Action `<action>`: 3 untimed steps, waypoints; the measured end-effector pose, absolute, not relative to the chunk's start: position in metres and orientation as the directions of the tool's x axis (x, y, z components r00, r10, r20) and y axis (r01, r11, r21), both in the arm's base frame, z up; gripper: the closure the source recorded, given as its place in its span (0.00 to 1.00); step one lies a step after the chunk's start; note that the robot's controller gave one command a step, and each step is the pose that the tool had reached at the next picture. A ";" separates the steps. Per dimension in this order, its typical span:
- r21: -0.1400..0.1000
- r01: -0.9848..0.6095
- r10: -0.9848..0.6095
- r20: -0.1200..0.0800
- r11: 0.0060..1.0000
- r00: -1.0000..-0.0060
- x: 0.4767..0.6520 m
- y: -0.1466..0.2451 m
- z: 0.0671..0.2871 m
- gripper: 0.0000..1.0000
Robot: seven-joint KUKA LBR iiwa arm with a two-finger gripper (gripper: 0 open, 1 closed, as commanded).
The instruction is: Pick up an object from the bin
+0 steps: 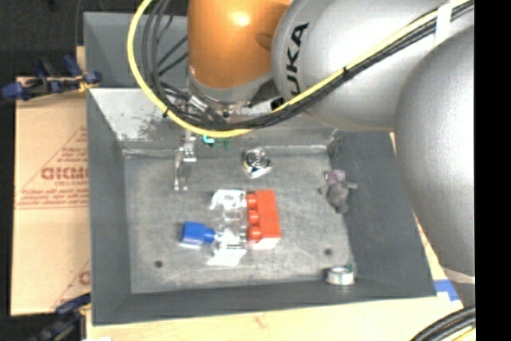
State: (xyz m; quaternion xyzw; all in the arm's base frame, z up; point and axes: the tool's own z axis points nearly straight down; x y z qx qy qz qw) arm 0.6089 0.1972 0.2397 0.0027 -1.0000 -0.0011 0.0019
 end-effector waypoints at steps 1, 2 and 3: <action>0.008 0.124 0.125 -0.010 0.992 -0.992 0.546 0.117 0.073 0.00; 0.003 0.327 0.327 0.000 0.945 -0.945 0.500 0.102 0.101 0.00; -0.002 0.146 0.146 -0.006 0.989 -0.989 0.514 0.020 0.101 0.00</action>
Offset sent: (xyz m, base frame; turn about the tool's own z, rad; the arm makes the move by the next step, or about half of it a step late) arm -0.0661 -0.0808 -0.1697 0.1298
